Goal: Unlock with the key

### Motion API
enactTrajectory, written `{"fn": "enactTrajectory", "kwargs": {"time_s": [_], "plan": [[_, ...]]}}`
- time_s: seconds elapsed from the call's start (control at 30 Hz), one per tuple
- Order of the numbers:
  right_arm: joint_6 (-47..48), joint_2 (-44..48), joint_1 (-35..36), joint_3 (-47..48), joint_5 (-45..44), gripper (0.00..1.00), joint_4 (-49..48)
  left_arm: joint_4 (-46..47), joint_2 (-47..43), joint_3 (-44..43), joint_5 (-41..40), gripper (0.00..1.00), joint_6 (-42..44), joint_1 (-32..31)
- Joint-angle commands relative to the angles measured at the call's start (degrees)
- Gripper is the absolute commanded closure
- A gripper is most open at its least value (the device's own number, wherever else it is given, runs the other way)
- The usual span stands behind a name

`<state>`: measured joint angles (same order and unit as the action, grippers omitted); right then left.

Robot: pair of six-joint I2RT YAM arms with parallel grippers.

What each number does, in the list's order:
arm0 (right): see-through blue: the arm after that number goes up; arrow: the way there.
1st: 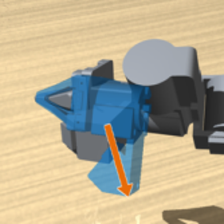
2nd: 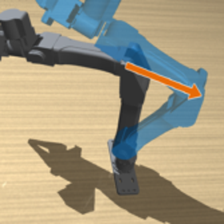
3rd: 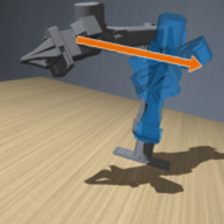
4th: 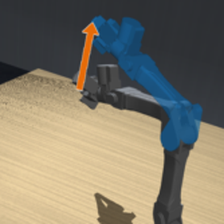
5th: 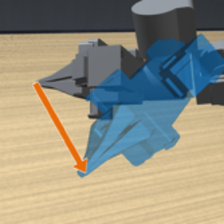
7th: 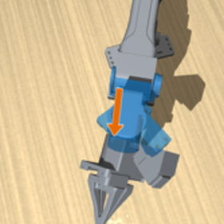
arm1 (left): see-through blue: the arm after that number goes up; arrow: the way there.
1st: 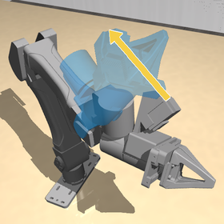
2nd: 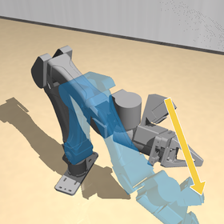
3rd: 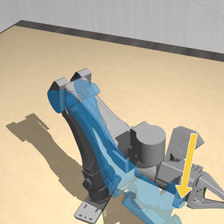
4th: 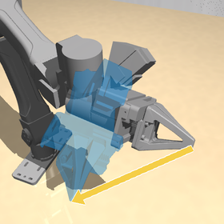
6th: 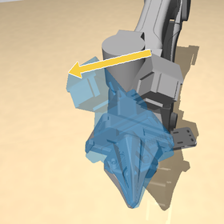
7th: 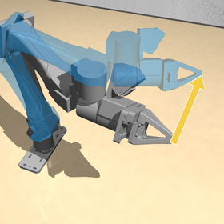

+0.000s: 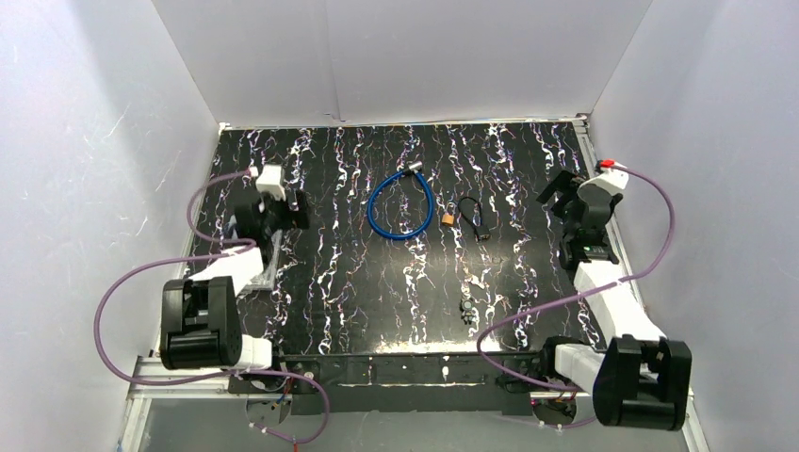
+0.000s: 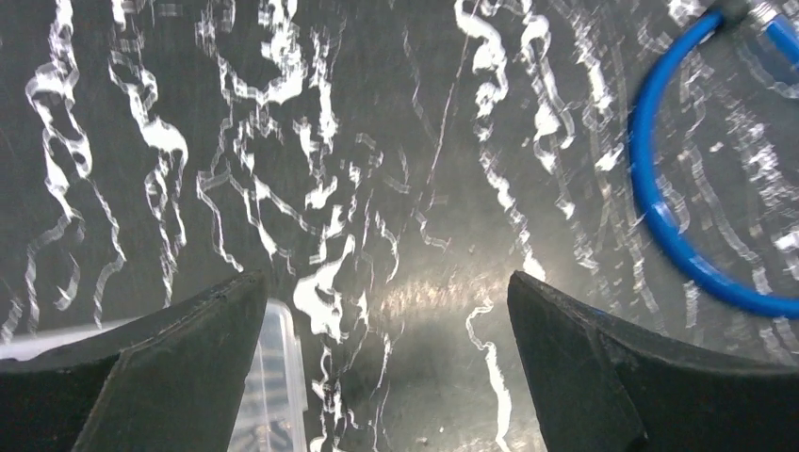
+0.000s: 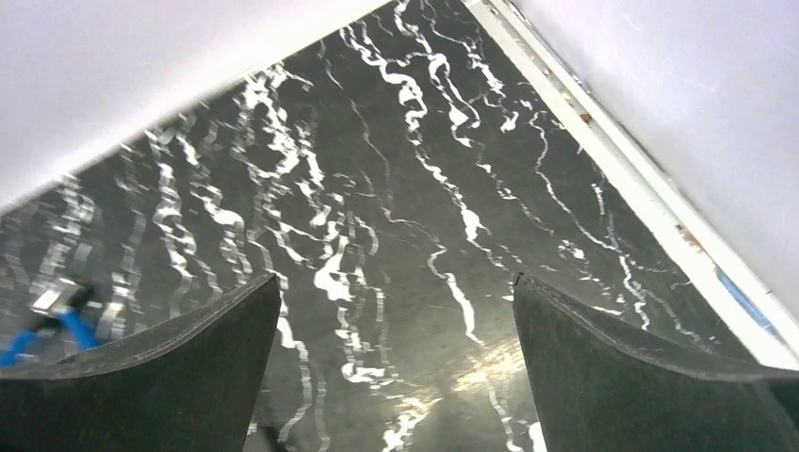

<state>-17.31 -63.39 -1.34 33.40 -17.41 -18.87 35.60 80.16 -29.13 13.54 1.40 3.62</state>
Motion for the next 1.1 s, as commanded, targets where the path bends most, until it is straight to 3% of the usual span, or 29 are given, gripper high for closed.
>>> {"fn": "enactTrajectory", "kwargs": {"time_s": [0.0, 0.23, 0.3, 0.43, 0.73, 0.9, 1.0, 1.07], "plan": [[-14.2, 5.3, 0.0, 4.7, 1.4, 0.00, 14.6, -33.3, -8.2, -13.9, 5.5, 0.01, 2.2, -0.1], [-12.5, 8.1, 0.1, 9.6, 25.2, 0.00, 23.3, -59.2, -14.9, -27.0, 11.6, 0.01, 2.5, -0.1], [-12.7, 9.3, 1.8, 9.9, 28.4, 0.00, 24.9, -66.1, -15.1, -31.1, 13.1, 0.01, 2.9, -0.1], [-11.7, 8.3, 10.1, 16.2, 26.8, 0.00, 35.8, -77.7, -14.8, -37.3, 16.3, 0.01, 4.0, 0.0], [-13.4, 1.2, 32.3, 30.8, 6.6, 0.00, 53.8, -95.3, -11.8, -43.7, 15.7, 0.01, 8.4, 0.0], [-24.9, -1.2, 32.2, 36.7, 6.1, 0.00, 60.8, -96.7, -16.0, -41.4, 13.7, 0.01, 10.7, 0.0], [-19.8, 0.7, 31.4, 32.0, 16.3, 0.00, 55.6, -96.6, -17.7, -41.0, 14.5, 0.01, 10.9, -0.1], [-19.9, 2.3, 31.6, 30.1, 14.6, 0.08, 54.3, -96.8, -17.5, -41.6, 14.3, 0.01, 10.9, -0.1]]}}
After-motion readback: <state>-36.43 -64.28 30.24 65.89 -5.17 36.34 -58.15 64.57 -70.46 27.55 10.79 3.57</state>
